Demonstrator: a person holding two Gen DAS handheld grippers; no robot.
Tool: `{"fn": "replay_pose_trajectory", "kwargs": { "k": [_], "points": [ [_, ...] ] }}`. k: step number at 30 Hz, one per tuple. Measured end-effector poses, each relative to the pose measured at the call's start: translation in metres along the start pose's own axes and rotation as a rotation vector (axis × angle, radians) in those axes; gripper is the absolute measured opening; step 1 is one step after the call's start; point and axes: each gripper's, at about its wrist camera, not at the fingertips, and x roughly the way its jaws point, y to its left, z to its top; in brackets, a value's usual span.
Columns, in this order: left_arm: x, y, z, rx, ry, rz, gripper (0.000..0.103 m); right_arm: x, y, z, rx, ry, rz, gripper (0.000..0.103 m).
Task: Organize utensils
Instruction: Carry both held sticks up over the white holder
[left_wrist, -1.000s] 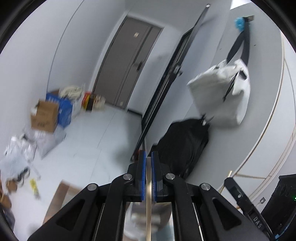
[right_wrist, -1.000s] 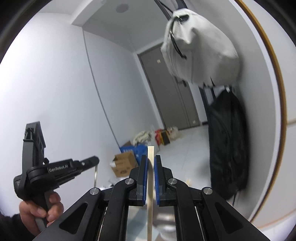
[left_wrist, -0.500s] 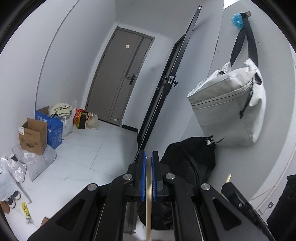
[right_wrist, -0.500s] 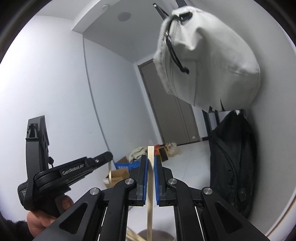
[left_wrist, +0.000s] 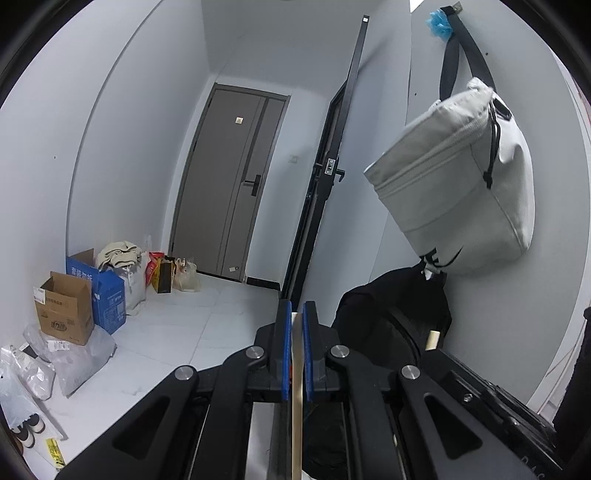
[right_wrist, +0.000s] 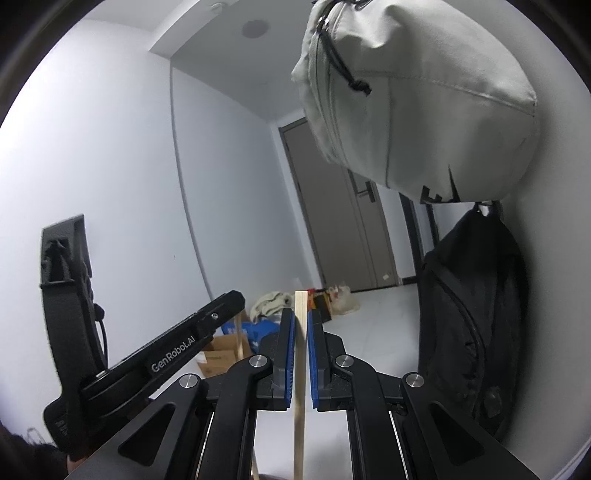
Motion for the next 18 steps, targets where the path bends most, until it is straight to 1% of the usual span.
{"fn": "replay_pose_trajectory", "kwargs": {
  "k": [4, 8, 10, 13, 18],
  "points": [
    [0.001, 0.003, -0.004, -0.014, 0.011, 0.001, 0.002, 0.005, -0.004, -0.012, 0.018, 0.009, 0.014, 0.006],
    [0.001, 0.006, -0.009, -0.029, 0.019, 0.002, 0.002, 0.006, -0.004, -0.024, -0.002, 0.015, 0.013, 0.006],
    [0.000, 0.004, -0.009, -0.023, 0.004, -0.001, 0.002, 0.007, -0.006, -0.027, -0.003, 0.016, 0.018, 0.006],
    [-0.001, 0.003, -0.007, -0.026, -0.002, -0.009, 0.002, 0.006, -0.005, -0.028, -0.015, 0.017, 0.024, 0.006],
    [-0.007, 0.005, -0.008, -0.024, 0.014, -0.021, 0.002, 0.003, -0.004, -0.028, -0.017, 0.029, 0.035, 0.006]
  ]
}}
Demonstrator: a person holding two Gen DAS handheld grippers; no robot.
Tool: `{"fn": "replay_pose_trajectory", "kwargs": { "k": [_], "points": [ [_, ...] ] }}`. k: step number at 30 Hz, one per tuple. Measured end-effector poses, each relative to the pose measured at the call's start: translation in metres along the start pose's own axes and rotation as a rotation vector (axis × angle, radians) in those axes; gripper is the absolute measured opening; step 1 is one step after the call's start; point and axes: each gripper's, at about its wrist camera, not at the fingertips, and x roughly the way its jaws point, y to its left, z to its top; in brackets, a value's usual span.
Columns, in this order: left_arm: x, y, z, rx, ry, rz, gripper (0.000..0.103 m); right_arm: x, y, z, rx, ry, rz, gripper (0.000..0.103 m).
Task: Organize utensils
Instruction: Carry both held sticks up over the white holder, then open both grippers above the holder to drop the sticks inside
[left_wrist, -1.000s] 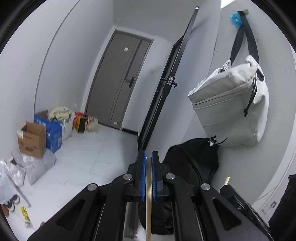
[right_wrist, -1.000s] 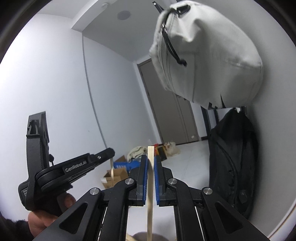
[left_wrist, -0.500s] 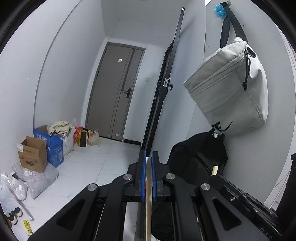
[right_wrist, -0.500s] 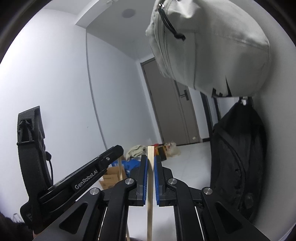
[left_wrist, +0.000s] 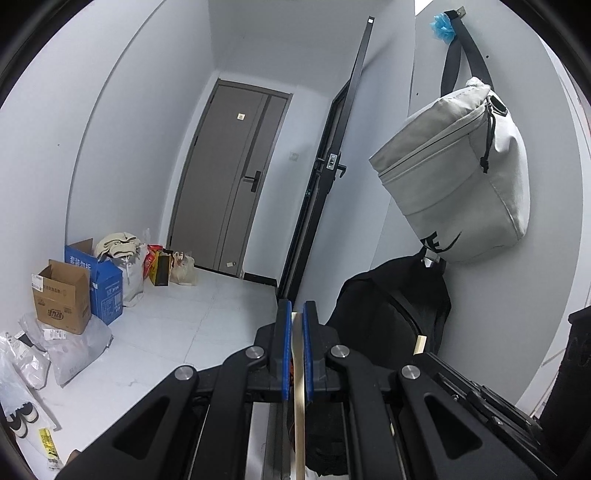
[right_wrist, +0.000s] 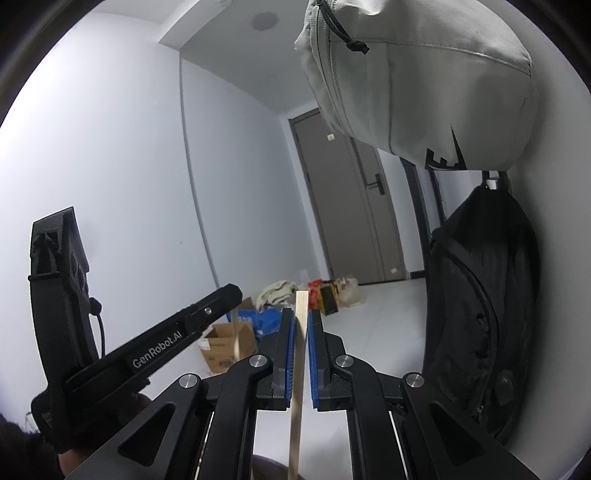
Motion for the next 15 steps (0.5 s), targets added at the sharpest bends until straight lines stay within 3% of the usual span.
{"fn": "replay_pose_trajectory", "kwargs": {
  "k": [15],
  "points": [
    [-0.017, -0.009, -0.009, 0.059, 0.150, -0.095, 0.002, -0.028, 0.004, -0.009, -0.011, 0.072, 0.011, 0.006]
  ]
}}
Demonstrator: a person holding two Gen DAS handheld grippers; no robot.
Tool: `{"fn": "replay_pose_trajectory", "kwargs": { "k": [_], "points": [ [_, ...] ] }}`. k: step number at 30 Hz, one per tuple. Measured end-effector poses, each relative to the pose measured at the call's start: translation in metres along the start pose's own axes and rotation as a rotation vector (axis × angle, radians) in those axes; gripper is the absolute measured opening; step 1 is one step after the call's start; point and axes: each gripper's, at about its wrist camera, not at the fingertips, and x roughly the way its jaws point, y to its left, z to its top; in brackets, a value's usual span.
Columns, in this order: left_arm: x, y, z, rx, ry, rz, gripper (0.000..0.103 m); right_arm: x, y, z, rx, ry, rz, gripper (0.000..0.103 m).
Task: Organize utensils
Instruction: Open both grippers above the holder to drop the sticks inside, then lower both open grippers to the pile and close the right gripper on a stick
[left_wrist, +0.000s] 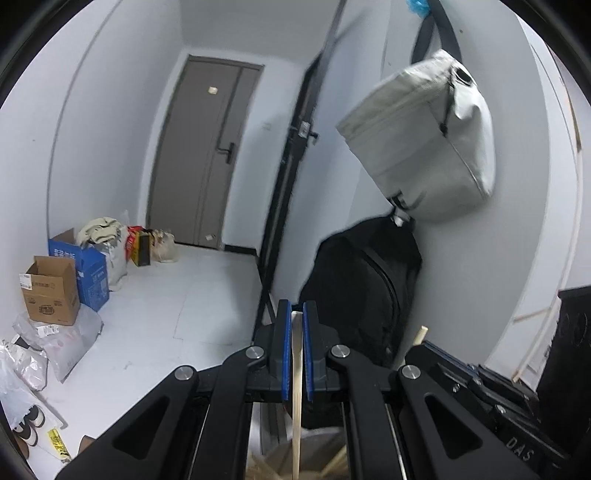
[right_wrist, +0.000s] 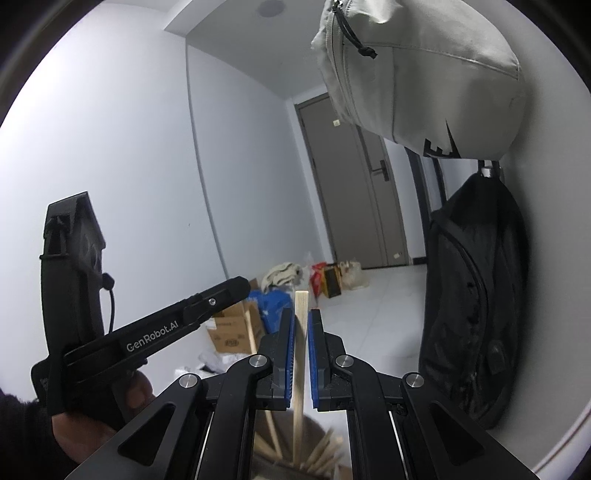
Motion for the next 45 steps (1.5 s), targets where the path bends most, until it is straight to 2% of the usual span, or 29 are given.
{"fn": "replay_pose_trajectory", "kwargs": {
  "k": [10, 14, 17, 20, 21, 22, 24, 26, 27, 30, 32, 36, 42, 45],
  "points": [
    [-0.008, -0.004, -0.004, -0.007, 0.125, -0.066, 0.002, -0.012, 0.000, -0.008, 0.041, 0.074, 0.072, 0.008],
    [-0.011, -0.008, -0.009, -0.003, 0.179, -0.096, 0.002, -0.011, 0.001, -0.018, 0.078, 0.132, 0.082, 0.009],
    [-0.006, -0.006, -0.016, -0.033, 0.271, -0.134, 0.004, -0.012, -0.004, -0.025, 0.122, 0.175, 0.077, 0.011],
    [-0.001, -0.002, -0.026, -0.060, 0.379, -0.124, 0.005, -0.027, -0.007, -0.029, 0.157, 0.177, 0.070, 0.031],
    [-0.004, -0.001, -0.027, -0.062, 0.389, -0.110, 0.005, -0.036, -0.007, -0.029, 0.169, 0.163, 0.070, 0.051],
    [-0.007, 0.000, -0.028, -0.064, 0.390, -0.106, 0.008, -0.041, -0.006, -0.029, 0.174, 0.151, 0.073, 0.062],
    [-0.019, 0.000, -0.028, -0.074, 0.387, -0.105, 0.019, -0.061, -0.003, -0.030, 0.175, 0.121, 0.068, 0.065],
    [-0.030, -0.002, -0.028, -0.080, 0.376, -0.096, 0.042, -0.076, -0.001, -0.032, 0.174, 0.113, 0.050, 0.069],
    [-0.038, -0.004, -0.028, -0.078, 0.362, -0.084, 0.045, -0.078, 0.000, -0.032, 0.175, 0.114, 0.045, 0.072],
    [-0.050, -0.008, -0.032, -0.079, 0.353, -0.067, 0.050, -0.094, 0.004, -0.040, 0.183, 0.136, 0.022, 0.079],
    [-0.058, -0.010, -0.039, -0.086, 0.358, -0.047, 0.058, -0.100, 0.007, -0.044, 0.177, 0.151, 0.009, 0.081],
    [-0.069, -0.006, -0.053, -0.095, 0.363, 0.006, 0.066, -0.112, 0.022, -0.057, 0.143, 0.196, -0.011, 0.090],
    [-0.088, 0.006, -0.083, -0.141, 0.384, 0.095, 0.073, -0.117, 0.038, -0.082, 0.109, 0.292, -0.025, 0.098],
    [-0.093, 0.009, -0.095, -0.146, 0.393, 0.127, 0.077, -0.114, 0.043, -0.094, 0.095, 0.346, -0.033, 0.098]
  ]
}}
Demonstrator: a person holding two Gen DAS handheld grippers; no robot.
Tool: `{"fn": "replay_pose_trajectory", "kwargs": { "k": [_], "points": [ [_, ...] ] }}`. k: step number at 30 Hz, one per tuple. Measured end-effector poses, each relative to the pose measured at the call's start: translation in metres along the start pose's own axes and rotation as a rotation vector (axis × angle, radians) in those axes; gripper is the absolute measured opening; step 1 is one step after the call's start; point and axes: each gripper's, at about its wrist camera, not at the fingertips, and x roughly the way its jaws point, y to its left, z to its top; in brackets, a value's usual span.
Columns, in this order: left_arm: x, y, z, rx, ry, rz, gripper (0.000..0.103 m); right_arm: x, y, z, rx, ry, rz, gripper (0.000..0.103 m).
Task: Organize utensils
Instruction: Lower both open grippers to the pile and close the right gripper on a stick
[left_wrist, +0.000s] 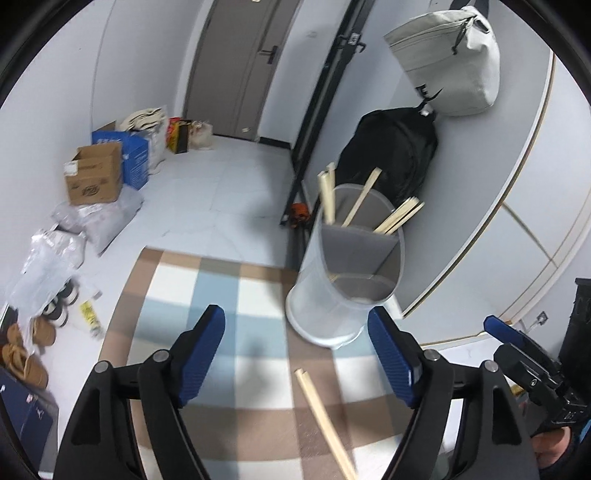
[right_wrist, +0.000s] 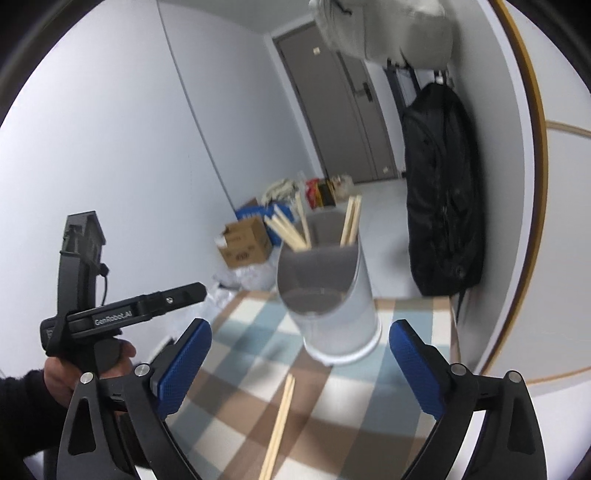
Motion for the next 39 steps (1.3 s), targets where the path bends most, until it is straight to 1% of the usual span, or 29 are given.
{"fn": "replay_pose_trajectory", "kwargs": {
  "k": [3, 6, 8, 10, 11, 13, 14, 15, 18, 24, 27, 30, 35, 39],
  "points": [
    [-0.001, 0.010, -0.013, -0.006, 0.009, 0.029, 0.077, 0.011, 0.004, -0.008, -0.006, 0.060, -0.010, 0.098],
    [0.002, 0.020, -0.022, -0.013, 0.018, 0.057, 0.078, 0.034, 0.011, -0.019, -0.010, 0.167, 0.008, 0.097],
    [0.002, 0.026, -0.025, -0.022, 0.021, 0.067, 0.078, 0.046, 0.016, -0.025, -0.024, 0.212, 0.014, 0.095],
    [0.002, 0.033, -0.027, -0.033, 0.025, 0.076, 0.078, 0.063, 0.022, -0.031, -0.038, 0.270, 0.026, 0.085],
    [0.001, 0.036, -0.028, -0.039, 0.024, 0.081, 0.078, 0.072, 0.024, -0.035, -0.040, 0.298, 0.029, 0.082],
    [0.000, 0.044, -0.031, -0.051, 0.023, 0.088, 0.078, 0.086, 0.027, -0.042, -0.042, 0.349, 0.029, 0.066],
    [-0.001, 0.047, -0.031, -0.053, 0.023, 0.095, 0.078, 0.095, 0.028, -0.045, -0.045, 0.377, 0.020, 0.062],
    [-0.002, 0.049, -0.033, -0.053, 0.024, 0.098, 0.078, 0.106, 0.029, -0.048, -0.048, 0.409, 0.011, 0.055],
    [-0.002, 0.059, -0.034, -0.063, 0.030, 0.102, 0.078, 0.127, 0.036, -0.053, -0.084, 0.454, 0.001, 0.042],
    [0.000, 0.072, -0.032, -0.088, 0.044, 0.094, 0.078, 0.164, 0.047, -0.057, -0.155, 0.518, -0.003, 0.033],
    [-0.001, 0.077, -0.031, -0.110, 0.048, 0.081, 0.078, 0.176, 0.047, -0.058, -0.157, 0.543, -0.013, 0.030],
    [-0.002, 0.080, -0.030, -0.131, 0.047, 0.070, 0.078, 0.184, 0.047, -0.060, -0.154, 0.563, -0.034, 0.030],
    [-0.003, 0.086, -0.027, -0.168, 0.050, 0.060, 0.078, 0.186, 0.044, -0.055, -0.127, 0.558, -0.048, 0.029],
    [-0.002, 0.089, -0.026, -0.189, 0.055, 0.053, 0.078, 0.188, 0.046, -0.054, -0.147, 0.558, -0.065, 0.029]
  ]
}}
